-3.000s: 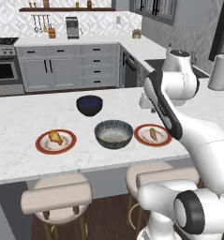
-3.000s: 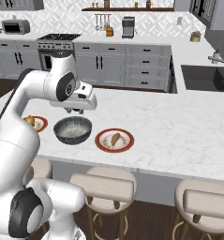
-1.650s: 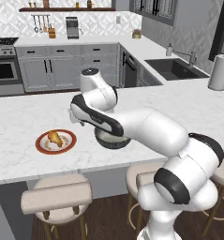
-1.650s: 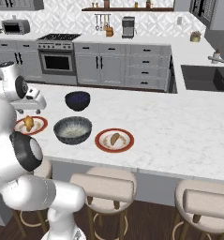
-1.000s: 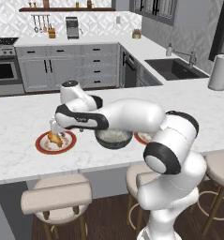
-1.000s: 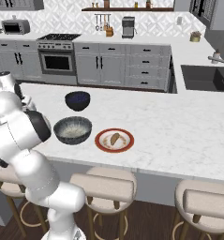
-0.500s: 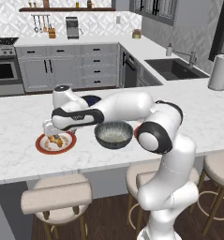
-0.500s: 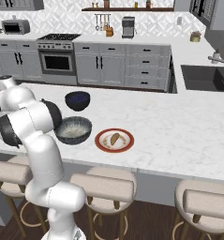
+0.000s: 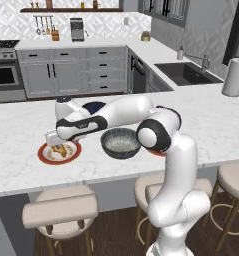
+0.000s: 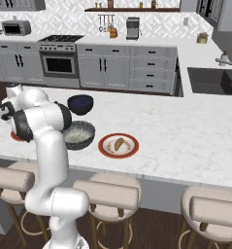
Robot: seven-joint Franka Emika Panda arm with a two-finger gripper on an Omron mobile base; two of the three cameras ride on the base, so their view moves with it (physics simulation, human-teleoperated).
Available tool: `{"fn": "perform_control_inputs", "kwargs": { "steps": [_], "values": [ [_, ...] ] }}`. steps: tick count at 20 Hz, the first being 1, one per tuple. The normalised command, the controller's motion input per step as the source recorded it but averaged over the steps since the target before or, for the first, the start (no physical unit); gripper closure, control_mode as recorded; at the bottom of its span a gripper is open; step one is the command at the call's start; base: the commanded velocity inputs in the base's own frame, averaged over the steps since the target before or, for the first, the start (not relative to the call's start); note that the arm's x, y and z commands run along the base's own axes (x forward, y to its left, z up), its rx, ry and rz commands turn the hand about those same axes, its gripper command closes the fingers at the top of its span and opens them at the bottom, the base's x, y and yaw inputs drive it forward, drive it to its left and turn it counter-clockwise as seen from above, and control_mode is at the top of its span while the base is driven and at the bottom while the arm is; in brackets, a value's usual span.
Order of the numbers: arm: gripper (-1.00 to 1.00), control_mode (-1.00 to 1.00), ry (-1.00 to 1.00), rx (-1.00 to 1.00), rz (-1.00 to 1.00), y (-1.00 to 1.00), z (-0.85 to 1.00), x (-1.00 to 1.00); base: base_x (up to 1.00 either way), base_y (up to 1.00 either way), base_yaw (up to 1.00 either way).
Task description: Pick the chicken drumstick and sweet potato from their plates and place them in the bowl. Then put the bowl in the fridge.
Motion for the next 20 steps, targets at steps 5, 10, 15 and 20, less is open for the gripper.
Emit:
{"fn": "perform_control_inputs", "kwargs": {
  "steps": [5,10,15,20],
  "values": [
    [-1.00,-1.00,0.00,0.00,-0.07,0.31,-0.29,0.26,0.00,0.00,0.00],
    [-1.00,-1.00,0.00,0.00,-0.04,0.01,-0.23,0.28,0.00,0.00,0.00],
    [-1.00,-1.00,0.00,0.00,-0.01,0.00,-0.29,0.13,0.00,0.00,0.00],
    [-1.00,-1.00,0.01,0.00,0.00,0.00,-0.27,0.15,0.00,0.00,0.00]
  ]
}}
